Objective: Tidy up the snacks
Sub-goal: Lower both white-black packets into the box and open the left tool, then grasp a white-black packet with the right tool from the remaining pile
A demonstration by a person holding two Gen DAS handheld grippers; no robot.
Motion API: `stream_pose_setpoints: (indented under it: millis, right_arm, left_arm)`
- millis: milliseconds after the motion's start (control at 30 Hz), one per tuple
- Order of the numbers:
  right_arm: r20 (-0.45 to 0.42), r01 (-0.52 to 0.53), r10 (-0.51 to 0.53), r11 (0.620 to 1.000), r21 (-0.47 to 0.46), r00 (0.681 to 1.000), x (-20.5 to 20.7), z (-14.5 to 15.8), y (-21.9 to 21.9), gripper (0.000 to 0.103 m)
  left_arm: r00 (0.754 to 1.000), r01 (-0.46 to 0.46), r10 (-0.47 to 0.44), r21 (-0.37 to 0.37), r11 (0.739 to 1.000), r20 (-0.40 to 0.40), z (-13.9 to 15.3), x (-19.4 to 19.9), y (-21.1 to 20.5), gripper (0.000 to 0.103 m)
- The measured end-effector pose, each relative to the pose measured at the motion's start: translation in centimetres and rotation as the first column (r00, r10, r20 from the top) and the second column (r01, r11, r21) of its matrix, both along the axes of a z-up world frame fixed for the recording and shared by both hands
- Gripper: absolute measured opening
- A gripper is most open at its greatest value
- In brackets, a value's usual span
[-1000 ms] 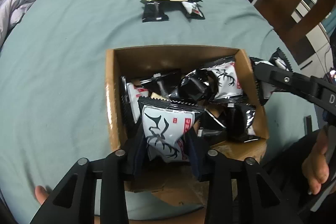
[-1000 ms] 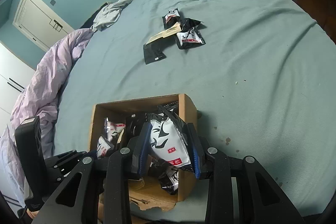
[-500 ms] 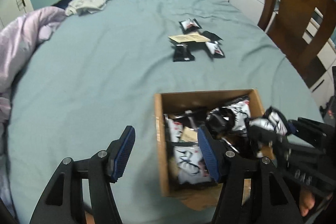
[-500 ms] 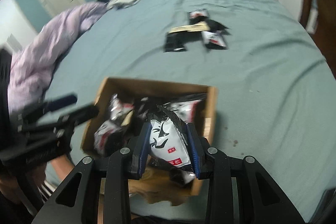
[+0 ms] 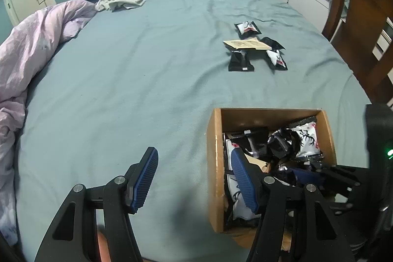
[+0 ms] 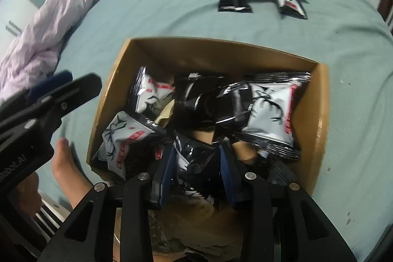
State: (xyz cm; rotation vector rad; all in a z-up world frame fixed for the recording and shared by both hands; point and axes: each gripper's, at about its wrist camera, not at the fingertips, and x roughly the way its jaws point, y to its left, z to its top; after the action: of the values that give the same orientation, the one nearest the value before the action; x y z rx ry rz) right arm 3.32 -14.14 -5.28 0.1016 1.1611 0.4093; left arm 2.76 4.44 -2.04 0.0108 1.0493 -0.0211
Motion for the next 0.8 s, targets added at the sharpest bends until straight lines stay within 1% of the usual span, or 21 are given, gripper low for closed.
stream_pose_setpoints:
  millis: [33, 67, 100, 200, 267, 333, 467, 533, 600, 667, 733, 800]
  right_arm:
    - [0.014, 0.013, -0.014, 1.0, 0.028, 1.0, 0.0, 0.5, -0.5, 0.039]
    - [0.027, 0.025, -0.026, 0.998, 0.05, 0.999, 0.1, 1.1, -1.0, 0.045]
    - [0.052, 0.045, -0.05, 0.996, 0.081, 0.997, 0.0, 1.8, -1.8, 0.055]
    - [0.124, 0.11, -0.132, 0.979, 0.174, 0.983, -0.8, 3.8, -4.2, 0.071]
    - [0.147, 0.139, -0.172, 0.967, 0.212, 0.974, -1.1, 4.8, -5.6, 0.073]
    - [0.151, 0.172, -0.209, 0.959, 0.227, 0.966, -1.3, 5.4, -7.0, 0.073]
    - [0.154, 0.218, -0.24, 0.965, 0.148, 0.958, -0.7, 6.5, -8.9, 0.073]
    - [0.132, 0.231, -0.248, 0.964, 0.133, 0.96, -0.2, 6.6, -9.4, 0.073]
    - [0.11, 0.239, -0.256, 0.96, 0.149, 0.96, 1.0, 6.5, -10.3, 0.074]
    - [0.081, 0.274, -0.292, 0.945, 0.177, 0.953, 2.4, 6.0, -11.2, 0.074]
    - [0.045, 0.326, -0.342, 0.923, 0.203, 0.939, 4.2, 4.9, -12.0, 0.074]
    - [0.009, 0.342, -0.352, 0.916, 0.21, 0.936, 6.1, 3.9, -12.2, 0.074]
  left_arm:
    - [1.0, -0.001, 0.001, -0.001, 1.0, 0.002, 0.1, -0.1, 0.0, 0.062]
    - [1.0, 0.001, -0.001, -0.003, 1.0, 0.002, 0.1, -0.1, 0.0, 0.062]
    - [1.0, 0.002, -0.002, -0.003, 1.0, 0.003, 0.2, -0.2, -0.1, 0.062]
    - [1.0, 0.015, -0.015, -0.003, 1.0, 0.008, 0.2, -0.3, -0.4, 0.062]
    - [1.0, 0.026, -0.026, 0.005, 1.0, 0.01, 0.2, -0.4, -0.7, 0.062]
    - [0.999, 0.036, -0.036, 0.01, 0.999, 0.01, 0.2, -0.4, -1.0, 0.062]
    - [0.998, 0.053, -0.053, 0.005, 0.999, 0.016, 0.4, -0.4, -1.5, 0.062]
    - [0.998, 0.058, -0.058, 0.003, 0.998, 0.02, 0.5, -0.2, -1.7, 0.062]
    - [0.997, 0.07, -0.07, -0.005, 0.998, 0.017, 0.4, -0.1, -2.0, 0.063]
    - [0.996, 0.086, -0.086, -0.005, 0.996, -0.002, 0.0, 0.2, -2.4, 0.063]
    - [0.995, 0.095, -0.095, -0.007, 0.995, -0.017, -0.2, 0.3, -2.8, 0.063]
    - [0.994, 0.103, -0.103, -0.005, 0.995, -0.032, -0.4, 0.5, -3.1, 0.063]
